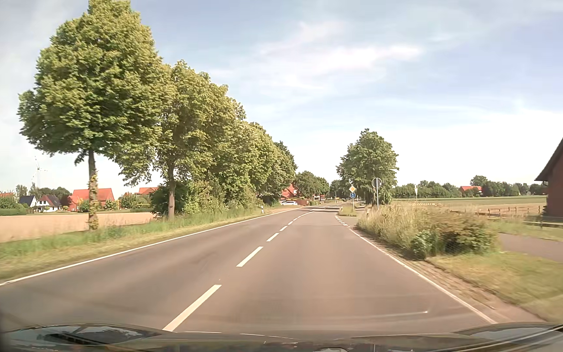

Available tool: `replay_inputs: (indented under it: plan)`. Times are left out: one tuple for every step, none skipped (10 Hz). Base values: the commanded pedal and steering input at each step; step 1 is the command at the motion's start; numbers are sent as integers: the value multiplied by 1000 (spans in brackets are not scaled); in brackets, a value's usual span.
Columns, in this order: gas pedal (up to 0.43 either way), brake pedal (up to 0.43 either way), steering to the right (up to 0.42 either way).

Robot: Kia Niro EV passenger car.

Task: Follow the waypoints while adhering to traffic rules and regulations

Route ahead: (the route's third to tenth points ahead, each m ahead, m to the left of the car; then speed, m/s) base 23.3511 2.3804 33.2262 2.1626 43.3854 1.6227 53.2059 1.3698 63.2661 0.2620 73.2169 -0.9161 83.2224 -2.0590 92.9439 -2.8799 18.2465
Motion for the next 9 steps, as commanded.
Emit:
replay_inputs:
  plan:
    - [220, 0, -1]
    - [220, 0, -1]
    - [220, 0, -1]
    - [220, 0, -1]
    - [220, 0, 1]
    - [220, 0, 7]
    - [220, 0, 13]
    - [220, 0, 14]
    - [220, 0, 14]
